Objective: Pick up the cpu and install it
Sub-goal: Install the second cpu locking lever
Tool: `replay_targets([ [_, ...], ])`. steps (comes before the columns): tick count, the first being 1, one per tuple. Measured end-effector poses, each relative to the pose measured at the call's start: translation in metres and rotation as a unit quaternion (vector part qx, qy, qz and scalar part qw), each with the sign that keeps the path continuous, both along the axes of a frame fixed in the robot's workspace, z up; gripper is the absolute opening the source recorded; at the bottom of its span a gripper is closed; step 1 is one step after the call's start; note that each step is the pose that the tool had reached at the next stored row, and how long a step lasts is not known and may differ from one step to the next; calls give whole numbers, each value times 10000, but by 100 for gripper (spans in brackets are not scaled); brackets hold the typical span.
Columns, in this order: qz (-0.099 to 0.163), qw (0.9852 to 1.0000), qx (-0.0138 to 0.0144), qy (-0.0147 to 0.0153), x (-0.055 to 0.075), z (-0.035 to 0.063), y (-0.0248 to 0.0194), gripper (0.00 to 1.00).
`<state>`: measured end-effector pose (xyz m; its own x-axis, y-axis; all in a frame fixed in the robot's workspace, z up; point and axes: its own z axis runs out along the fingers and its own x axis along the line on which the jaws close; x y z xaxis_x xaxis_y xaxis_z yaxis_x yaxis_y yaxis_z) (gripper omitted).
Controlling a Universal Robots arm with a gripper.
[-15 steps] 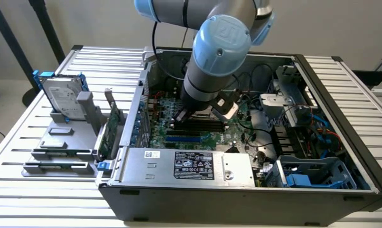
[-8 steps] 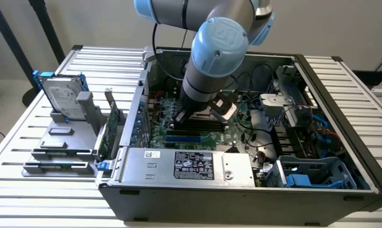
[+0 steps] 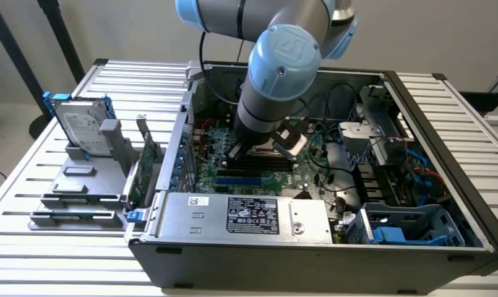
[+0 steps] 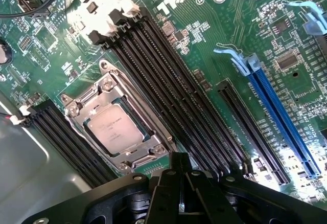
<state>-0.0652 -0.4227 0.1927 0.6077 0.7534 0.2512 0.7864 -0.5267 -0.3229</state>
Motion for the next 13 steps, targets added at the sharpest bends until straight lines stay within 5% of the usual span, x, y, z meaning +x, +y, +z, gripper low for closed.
replay_targets([
  [13, 0, 10000, -15, 0, -6, -37, 41, 11],
])
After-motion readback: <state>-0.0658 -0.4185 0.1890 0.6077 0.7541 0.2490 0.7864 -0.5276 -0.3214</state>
